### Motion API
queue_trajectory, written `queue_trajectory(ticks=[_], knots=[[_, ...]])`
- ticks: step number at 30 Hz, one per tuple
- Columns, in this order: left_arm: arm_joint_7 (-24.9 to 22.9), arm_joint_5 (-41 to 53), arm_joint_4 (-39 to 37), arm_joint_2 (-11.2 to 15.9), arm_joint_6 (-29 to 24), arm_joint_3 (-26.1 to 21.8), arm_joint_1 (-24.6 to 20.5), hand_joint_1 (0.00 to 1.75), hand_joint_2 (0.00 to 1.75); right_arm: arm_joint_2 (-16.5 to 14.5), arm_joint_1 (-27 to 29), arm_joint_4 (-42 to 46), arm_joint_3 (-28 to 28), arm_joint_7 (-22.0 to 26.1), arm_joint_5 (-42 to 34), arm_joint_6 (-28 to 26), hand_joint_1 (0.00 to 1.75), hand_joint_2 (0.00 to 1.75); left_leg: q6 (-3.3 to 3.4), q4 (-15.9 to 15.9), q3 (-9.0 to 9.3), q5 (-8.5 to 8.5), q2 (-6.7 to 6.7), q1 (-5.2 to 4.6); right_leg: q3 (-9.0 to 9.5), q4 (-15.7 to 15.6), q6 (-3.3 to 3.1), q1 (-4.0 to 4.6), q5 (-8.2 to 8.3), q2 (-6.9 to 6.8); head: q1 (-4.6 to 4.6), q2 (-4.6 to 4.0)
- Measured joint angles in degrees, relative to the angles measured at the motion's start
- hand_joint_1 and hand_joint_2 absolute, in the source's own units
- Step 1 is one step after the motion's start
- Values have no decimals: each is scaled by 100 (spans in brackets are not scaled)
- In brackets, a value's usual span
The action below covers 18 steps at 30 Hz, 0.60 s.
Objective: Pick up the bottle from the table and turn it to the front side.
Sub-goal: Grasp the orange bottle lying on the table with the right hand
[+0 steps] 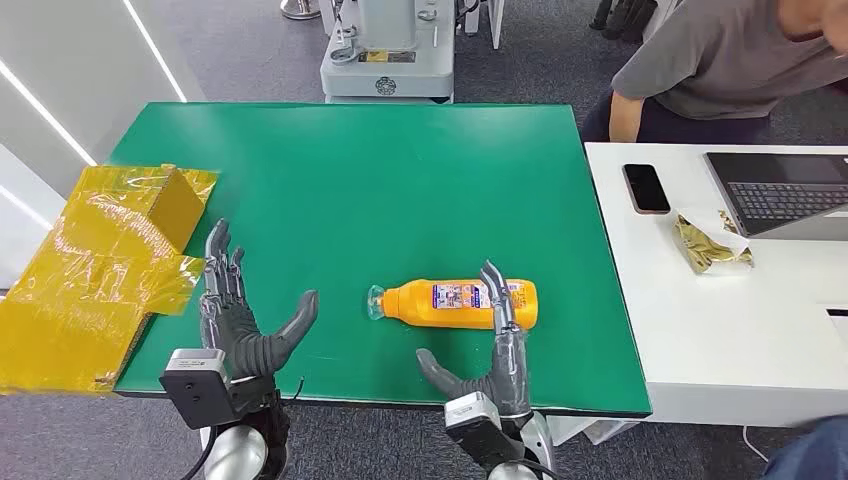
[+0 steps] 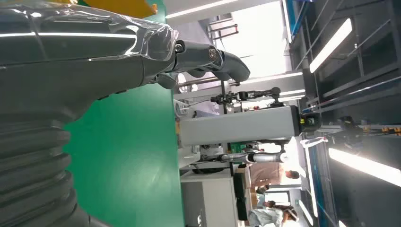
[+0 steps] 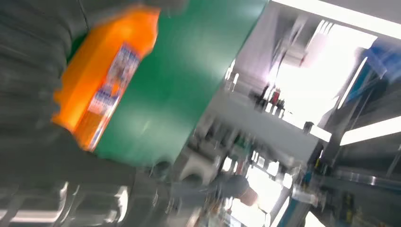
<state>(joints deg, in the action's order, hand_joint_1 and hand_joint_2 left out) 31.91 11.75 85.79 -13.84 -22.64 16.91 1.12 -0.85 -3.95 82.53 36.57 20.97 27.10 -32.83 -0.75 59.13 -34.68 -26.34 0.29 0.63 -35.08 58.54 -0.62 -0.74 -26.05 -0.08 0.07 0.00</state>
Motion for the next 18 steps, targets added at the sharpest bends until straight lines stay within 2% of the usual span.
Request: queue_trajectory(ticks=[2,4,10,15,18], knots=[[8,-19,9,0,26,-4,8,0,175,159,-19,58,-65,-145,179,311,0,175,1,2,-1,0,0,0,1,0,0,0,0,0,0,0],[15,-43,35,0,79,-10,19,0,175,487,-83,158,-170,-365,421,886,0,175,2,6,-3,-1,0,0,2,-1,2,-1,1,-1,1,0],[11,-28,134,-2,176,-19,67,0,175,1259,-389,334,-333,-705,704,1926,0,175,5,11,-2,-2,-1,0,6,0,5,-3,4,-2,-1,0],[13,-22,205,1,259,-19,115,0,175,2056,-1117,347,-430,-786,347,3294,0,175,8,15,-3,1,-1,-1,6,0,12,-4,9,-3,0,0],[34,-55,205,3,278,-19,128,0,175,2505,-1655,279,-455,-718,36,3870,0,175,10,20,-4,2,-2,-1,8,0,18,-4,13,-3,1,0]])
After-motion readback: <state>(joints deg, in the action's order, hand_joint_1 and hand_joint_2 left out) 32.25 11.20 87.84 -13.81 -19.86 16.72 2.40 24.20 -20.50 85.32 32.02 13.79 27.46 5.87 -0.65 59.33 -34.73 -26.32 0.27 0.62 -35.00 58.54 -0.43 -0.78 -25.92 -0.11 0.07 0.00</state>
